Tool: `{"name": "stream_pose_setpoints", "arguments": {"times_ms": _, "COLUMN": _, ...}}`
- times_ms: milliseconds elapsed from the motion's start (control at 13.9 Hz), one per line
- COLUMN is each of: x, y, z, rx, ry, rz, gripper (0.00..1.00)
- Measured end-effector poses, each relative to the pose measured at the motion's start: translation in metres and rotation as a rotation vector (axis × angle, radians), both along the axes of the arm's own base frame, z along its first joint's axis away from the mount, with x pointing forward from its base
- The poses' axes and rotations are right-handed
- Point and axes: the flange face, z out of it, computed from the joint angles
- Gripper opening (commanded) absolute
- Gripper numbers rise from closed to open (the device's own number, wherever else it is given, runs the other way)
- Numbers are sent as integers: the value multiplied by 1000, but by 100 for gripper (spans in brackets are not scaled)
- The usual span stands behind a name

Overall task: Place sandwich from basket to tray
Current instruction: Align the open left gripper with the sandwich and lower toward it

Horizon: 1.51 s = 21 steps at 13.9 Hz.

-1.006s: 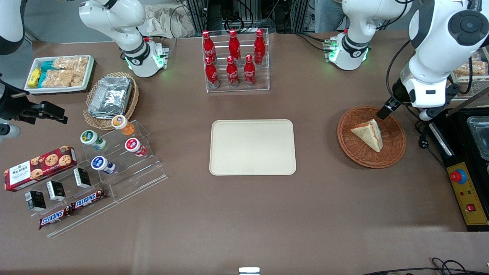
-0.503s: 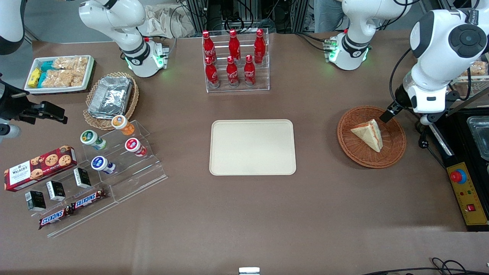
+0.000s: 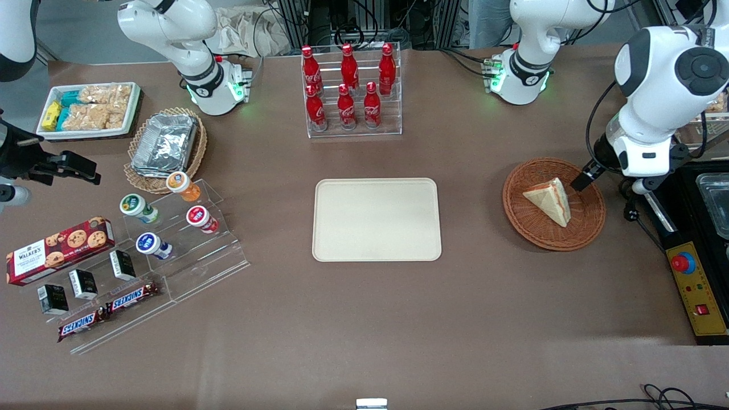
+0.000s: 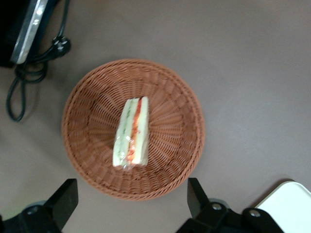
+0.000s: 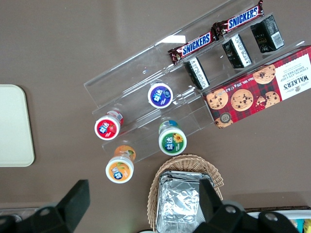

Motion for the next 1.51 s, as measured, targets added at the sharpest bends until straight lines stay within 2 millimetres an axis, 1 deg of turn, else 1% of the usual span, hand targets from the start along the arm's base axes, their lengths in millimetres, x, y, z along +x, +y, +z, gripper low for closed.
{"name": "stream_pose_setpoints", "arguments": {"times_ms": 72, "x": 2, "y": 4, "z": 3, "rx": -1, "ry": -4, "rz": -10, "gripper": 100}}
{"name": "stream_pose_setpoints", "arguments": {"times_ms": 287, "x": 4, "y": 23, "z": 32, "rx": -4, "ry": -1, "rz": -1, "gripper": 100}}
{"name": "stream_pose_setpoints", "arguments": {"times_ms": 359, "x": 4, "y": 30, "z": 38, "rx": -6, "ry": 0, "rz": 3, "gripper": 100}}
{"name": "stream_pose_setpoints", "arguments": {"times_ms": 503, "x": 3, "y": 40, "z": 37, "rx": -10, "ry": 8, "rz": 10, "gripper": 100}}
{"name": "stream_pose_setpoints", "arguments": {"times_ms": 647, "x": 2, "y": 47, "z": 23, "rx": -12, "ry": 27, "rz": 19, "gripper": 100}}
{"name": "stream_pose_setpoints", "arguments": {"times_ms": 934, "x": -4, "y": 46, "z": -15, "rx": -11, "ry": 87, "rz": 17, "gripper": 100}}
{"name": "stream_pose_setpoints", "arguments": {"times_ms": 1222, "x": -16, "y": 44, "z": -60, "rx": -11, "ry": 132, "rz": 12, "gripper": 100}}
{"name": "stream_pose_setpoints", "arguments": {"times_ms": 1509, "x": -39, "y": 40, "z": -115, "rx": -20, "ry": 110, "rz": 0, "gripper": 100}}
